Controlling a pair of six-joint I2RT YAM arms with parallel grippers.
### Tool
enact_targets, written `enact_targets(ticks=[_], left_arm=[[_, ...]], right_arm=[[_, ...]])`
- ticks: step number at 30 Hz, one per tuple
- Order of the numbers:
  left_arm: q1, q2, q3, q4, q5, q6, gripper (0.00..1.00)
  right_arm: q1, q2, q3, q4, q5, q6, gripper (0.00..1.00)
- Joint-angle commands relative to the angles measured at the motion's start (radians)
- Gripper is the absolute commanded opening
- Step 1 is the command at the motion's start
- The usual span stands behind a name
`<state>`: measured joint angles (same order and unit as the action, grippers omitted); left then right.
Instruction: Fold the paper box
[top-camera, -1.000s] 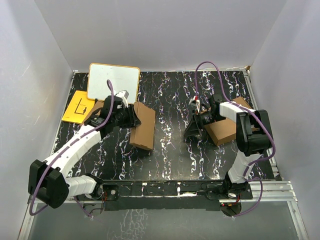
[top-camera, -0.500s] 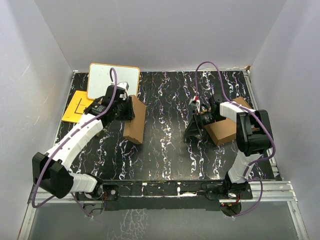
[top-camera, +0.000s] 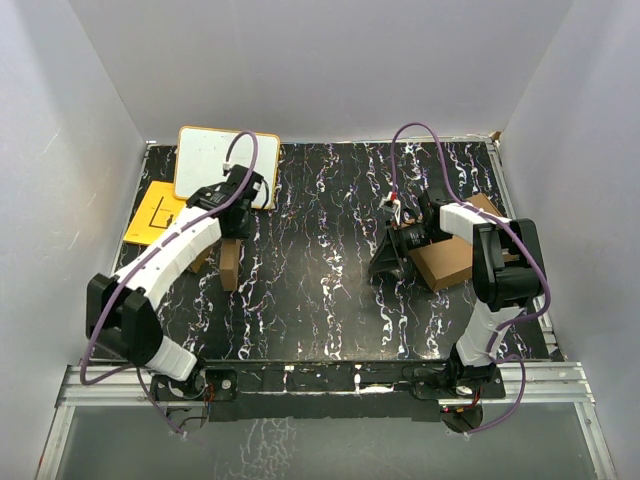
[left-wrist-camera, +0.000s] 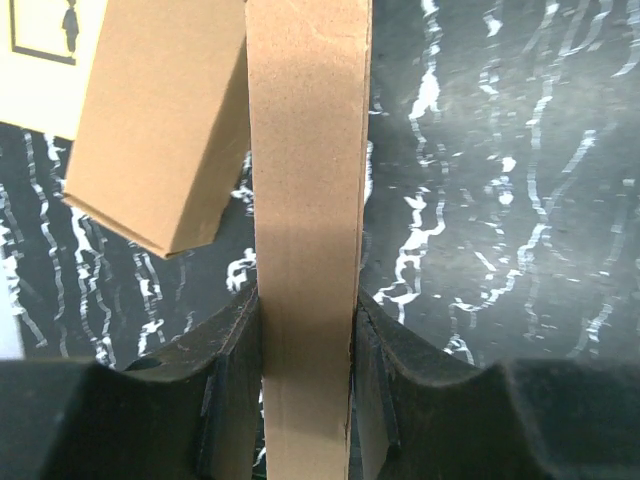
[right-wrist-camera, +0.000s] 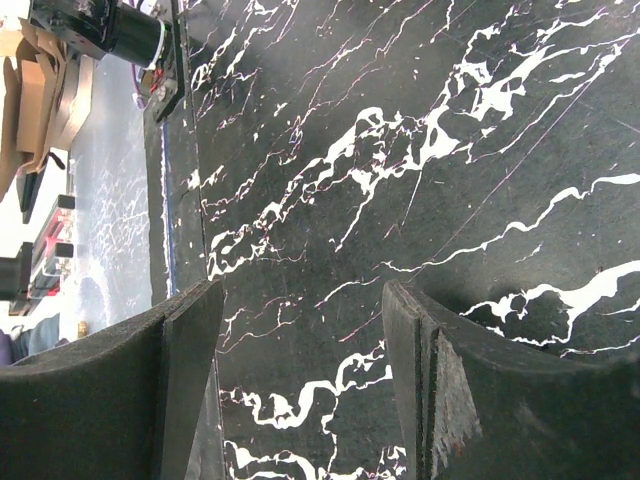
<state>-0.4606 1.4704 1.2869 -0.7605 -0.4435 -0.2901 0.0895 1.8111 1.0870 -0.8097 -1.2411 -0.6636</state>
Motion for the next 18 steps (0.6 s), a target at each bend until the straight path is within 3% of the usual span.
enact_targets(ticks=[1, 3, 7, 9, 18], left_arm=[[-0.030, 0.063, 0.051, -0.103, -0.170, 0.014, 0.04], [-0.067, 0.115, 0.066, -0.134, -0.228, 0.012, 0.15], [-0.153, 0.223, 0.128, -0.240, -0.343, -0.015, 0.63], [-0.173, 0.256, 0.154, -0.259, -0.341, -0.018, 0.75], [-0.190, 0.222, 0.170, -0.210, -0.150, -0.015, 0.85]], right_arm=[[-0.005, 0.011, 0.044, 0.014, -0.041, -0.044, 0.70], [-0.005, 0.015, 0.045, 0.010, -0.042, -0.046, 0.70], [-0.006, 0.020, 0.047, 0.003, -0.040, -0.056, 0.70], [-0.007, 0.020, 0.047, 0.002, -0.038, -0.057, 0.70], [-0.007, 0.023, 0.056, -0.026, -0.036, -0.088, 0.70]])
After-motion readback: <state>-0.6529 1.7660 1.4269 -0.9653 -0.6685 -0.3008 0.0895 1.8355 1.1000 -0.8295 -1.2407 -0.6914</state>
